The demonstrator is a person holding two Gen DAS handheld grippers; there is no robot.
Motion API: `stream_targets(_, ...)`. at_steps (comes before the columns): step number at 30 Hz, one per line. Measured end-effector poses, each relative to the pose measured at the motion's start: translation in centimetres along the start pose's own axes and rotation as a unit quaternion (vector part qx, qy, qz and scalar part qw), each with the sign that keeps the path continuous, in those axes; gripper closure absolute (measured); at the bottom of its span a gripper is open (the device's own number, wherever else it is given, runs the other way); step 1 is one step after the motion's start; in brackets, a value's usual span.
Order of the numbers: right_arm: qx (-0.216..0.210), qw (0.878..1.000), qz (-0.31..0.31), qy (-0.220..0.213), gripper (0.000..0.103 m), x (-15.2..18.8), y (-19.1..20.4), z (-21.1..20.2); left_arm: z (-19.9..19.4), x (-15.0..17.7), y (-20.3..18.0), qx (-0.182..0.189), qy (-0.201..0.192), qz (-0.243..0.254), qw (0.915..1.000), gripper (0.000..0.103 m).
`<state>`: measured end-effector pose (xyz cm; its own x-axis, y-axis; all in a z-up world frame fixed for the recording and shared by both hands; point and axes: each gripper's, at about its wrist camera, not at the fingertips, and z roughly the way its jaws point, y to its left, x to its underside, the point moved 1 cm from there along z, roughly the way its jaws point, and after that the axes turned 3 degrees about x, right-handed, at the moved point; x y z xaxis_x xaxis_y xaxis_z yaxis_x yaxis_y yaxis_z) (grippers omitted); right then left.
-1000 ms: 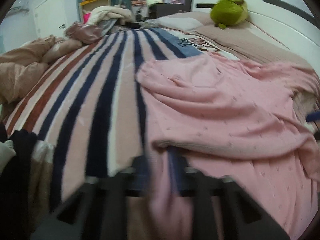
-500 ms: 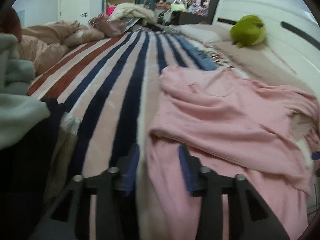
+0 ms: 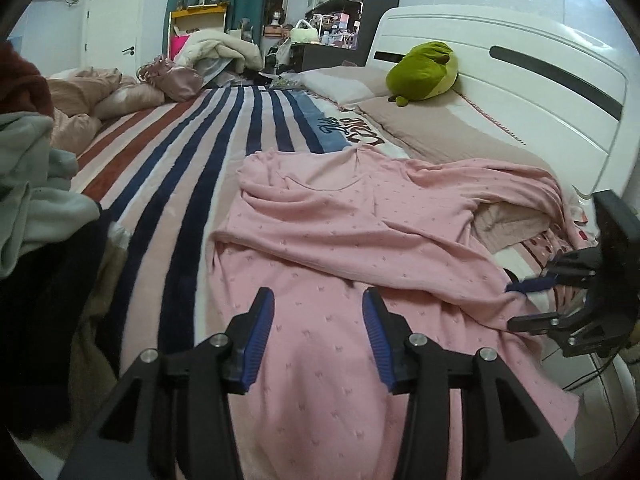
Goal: Fold small clothes
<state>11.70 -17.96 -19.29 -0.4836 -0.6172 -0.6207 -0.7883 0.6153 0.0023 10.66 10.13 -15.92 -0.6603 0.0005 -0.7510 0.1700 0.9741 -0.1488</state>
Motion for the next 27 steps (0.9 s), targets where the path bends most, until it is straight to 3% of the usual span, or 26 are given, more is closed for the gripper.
stream_targets(1, -0.019, 1.000, -0.001, 0.012, 0.086, 0.2, 0.3, 0.3, -0.1, 0.2, 0.0, 0.001, 0.001, -0.001, 1.0000, 0.061)
stream_targets(3, -0.066, 0.997, 0.016, 0.025, 0.096, 0.7, 0.6, 0.3, -0.5, 0.7, 0.0, 0.002, 0.004, -0.002, 1.0000, 0.061)
stream_targets(6, -0.112, 0.993, 0.038, 0.018, 0.096, 1.2, 0.9, -0.3, -1.0, 1.3, -0.2, 0.006, 0.006, -0.005, 0.9999, 0.061)
stream_targets(9, -0.099, 0.994, 0.043, 0.012, 0.096, 1.4, 0.9, -0.8, -1.1, 1.5, -0.2, 0.009, 0.008, -0.007, 0.9999, 0.060)
stream_targets(11, -0.087, 0.995, 0.054, 0.002, 0.090, 1.6, 0.3, -1.5, -1.2, 1.6, -0.3, 0.009, 0.008, -0.007, 0.9999, 0.060)
stream_targets(13, -0.057, 0.997, 0.047, 0.008, 0.065, 1.9, 0.0, -1.7, -1.2, 1.6, -0.3, 0.011, 0.006, -0.007, 0.9999, 0.058)
stream_targets(17, -0.034, 0.998, 0.020, 0.058, 0.061, 2.9, 0.1, -0.3, -1.2, 1.5, -0.6, 0.014, 0.003, -0.004, 0.9999, 0.057)
stream_targets(18, -0.032, 0.997, 0.013, 0.065, 0.072, 3.1, 0.4, -0.1, -1.2, 1.5, -0.7, 0.015, 0.003, -0.003, 0.9999, 0.057)
stream_targets(19, -0.027, 0.997, 0.004, 0.068, 0.095, 3.3, 0.7, -0.2, -1.2, 1.5, -0.8, 0.016, 0.003, -0.003, 0.9999, 0.057)
stream_targets(22, -0.020, 0.998, 0.000, 0.061, 0.098, 3.0, 1.4, -1.0, -1.3, 1.6, -1.0, 0.020, 0.003, -0.002, 0.9998, 0.057)
stream_targets(27, -0.074, 0.996, 0.019, 0.039, 0.099, 1.8, 2.9, -3.7, -1.8, 1.7, -1.1, 0.024, 0.002, -0.002, 0.9997, 0.057)
